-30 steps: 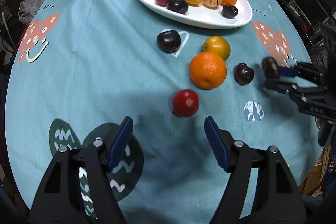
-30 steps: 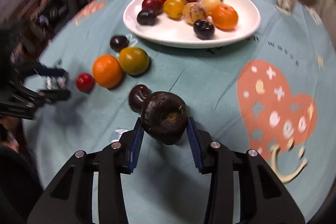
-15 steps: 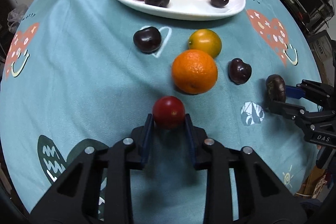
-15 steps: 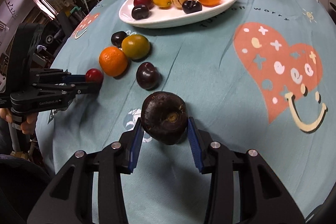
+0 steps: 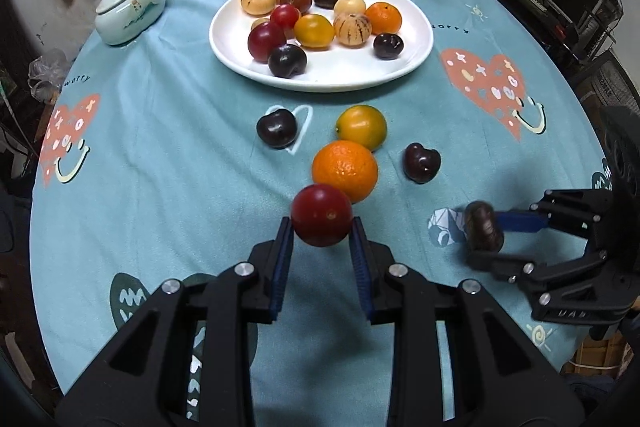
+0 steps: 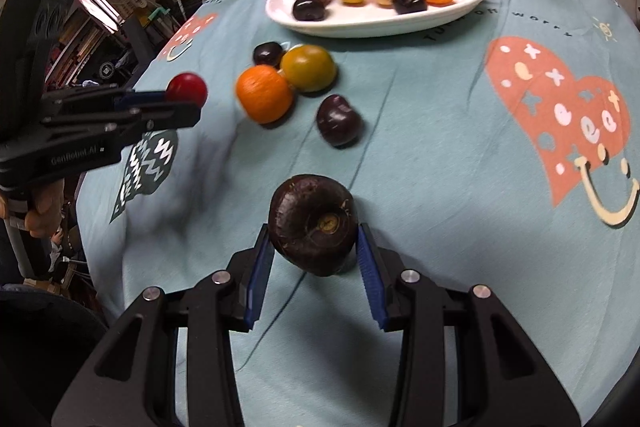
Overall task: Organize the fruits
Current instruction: 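Carry the dark fruit and tomato in both tools over the plate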
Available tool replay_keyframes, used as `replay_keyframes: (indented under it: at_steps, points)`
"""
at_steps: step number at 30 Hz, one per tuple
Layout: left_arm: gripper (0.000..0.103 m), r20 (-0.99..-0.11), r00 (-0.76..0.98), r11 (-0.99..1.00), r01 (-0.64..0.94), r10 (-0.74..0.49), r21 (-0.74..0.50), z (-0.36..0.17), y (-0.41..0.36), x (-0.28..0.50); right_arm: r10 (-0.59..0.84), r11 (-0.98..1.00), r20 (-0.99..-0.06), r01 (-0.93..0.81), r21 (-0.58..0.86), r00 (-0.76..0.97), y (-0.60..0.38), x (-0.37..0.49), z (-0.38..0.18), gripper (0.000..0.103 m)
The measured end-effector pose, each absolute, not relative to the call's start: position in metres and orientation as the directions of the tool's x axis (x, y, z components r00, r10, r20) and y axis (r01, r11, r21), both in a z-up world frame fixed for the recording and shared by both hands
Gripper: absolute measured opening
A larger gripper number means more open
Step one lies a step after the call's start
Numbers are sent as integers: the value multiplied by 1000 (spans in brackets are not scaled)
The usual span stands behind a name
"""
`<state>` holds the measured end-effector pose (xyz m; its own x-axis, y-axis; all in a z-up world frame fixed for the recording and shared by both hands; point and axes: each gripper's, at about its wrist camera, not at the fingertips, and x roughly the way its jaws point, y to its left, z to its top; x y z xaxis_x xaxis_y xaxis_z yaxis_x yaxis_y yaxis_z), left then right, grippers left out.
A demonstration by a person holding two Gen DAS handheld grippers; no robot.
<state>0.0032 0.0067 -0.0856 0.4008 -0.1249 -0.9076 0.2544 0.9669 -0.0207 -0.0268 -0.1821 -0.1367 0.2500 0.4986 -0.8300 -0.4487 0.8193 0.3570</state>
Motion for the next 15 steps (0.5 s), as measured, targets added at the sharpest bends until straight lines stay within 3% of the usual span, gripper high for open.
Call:
replay_keyframes:
  at_steps: [15]
  points:
    - [29,-913,389,967,256,-121,-19,-90,10,-13,528,790,-824,-476,387,205,-163,-43,-144,42]
